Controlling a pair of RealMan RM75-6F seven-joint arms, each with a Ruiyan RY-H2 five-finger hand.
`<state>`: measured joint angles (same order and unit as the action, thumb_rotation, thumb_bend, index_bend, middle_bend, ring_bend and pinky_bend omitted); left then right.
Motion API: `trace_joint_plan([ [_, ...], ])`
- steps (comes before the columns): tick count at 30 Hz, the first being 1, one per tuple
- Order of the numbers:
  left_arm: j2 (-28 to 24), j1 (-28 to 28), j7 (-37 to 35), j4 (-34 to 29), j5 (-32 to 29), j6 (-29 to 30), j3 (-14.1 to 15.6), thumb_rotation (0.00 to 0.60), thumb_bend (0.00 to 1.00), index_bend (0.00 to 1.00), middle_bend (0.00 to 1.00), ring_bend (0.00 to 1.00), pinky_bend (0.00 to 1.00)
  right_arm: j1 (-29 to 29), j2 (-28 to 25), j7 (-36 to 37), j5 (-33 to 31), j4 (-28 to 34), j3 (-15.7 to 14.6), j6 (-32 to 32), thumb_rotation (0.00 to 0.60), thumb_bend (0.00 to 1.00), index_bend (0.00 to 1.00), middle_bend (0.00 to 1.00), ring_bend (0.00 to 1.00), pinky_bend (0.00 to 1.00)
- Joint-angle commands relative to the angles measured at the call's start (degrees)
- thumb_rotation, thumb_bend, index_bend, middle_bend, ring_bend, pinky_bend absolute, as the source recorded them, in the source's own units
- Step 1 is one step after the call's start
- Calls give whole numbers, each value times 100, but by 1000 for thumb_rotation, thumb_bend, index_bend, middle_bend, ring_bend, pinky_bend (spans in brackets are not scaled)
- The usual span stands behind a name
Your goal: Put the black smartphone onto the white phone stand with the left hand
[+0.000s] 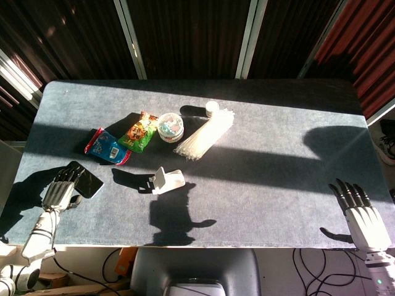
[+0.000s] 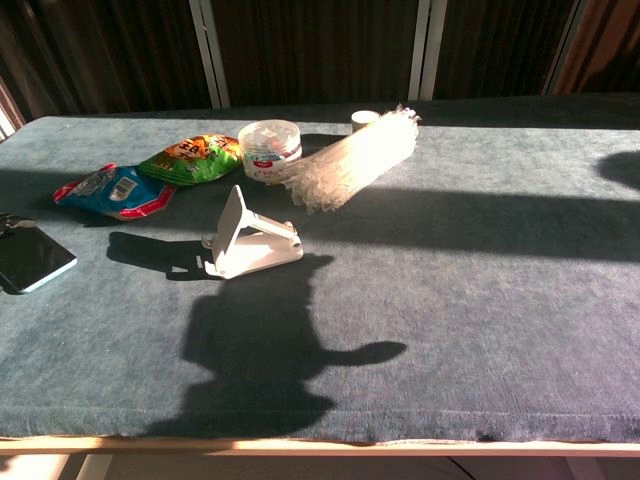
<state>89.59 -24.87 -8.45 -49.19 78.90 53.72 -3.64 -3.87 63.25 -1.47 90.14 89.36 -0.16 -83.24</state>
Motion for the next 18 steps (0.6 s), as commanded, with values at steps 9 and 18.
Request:
trace_joint_plan([
  [9, 139, -183, -156, -95, 45, 108, -114, 600, 349, 0, 0, 0, 0, -16, 16, -49, 11, 3, -12, 31, 600, 110, 0, 0, 0, 0],
  [18, 266, -520, 129, -156, -161, -220, -308, 600, 349, 0, 0, 0, 0, -18, -7, -17, -16, 14, -1, 35, 600, 110, 0, 0, 0, 0],
])
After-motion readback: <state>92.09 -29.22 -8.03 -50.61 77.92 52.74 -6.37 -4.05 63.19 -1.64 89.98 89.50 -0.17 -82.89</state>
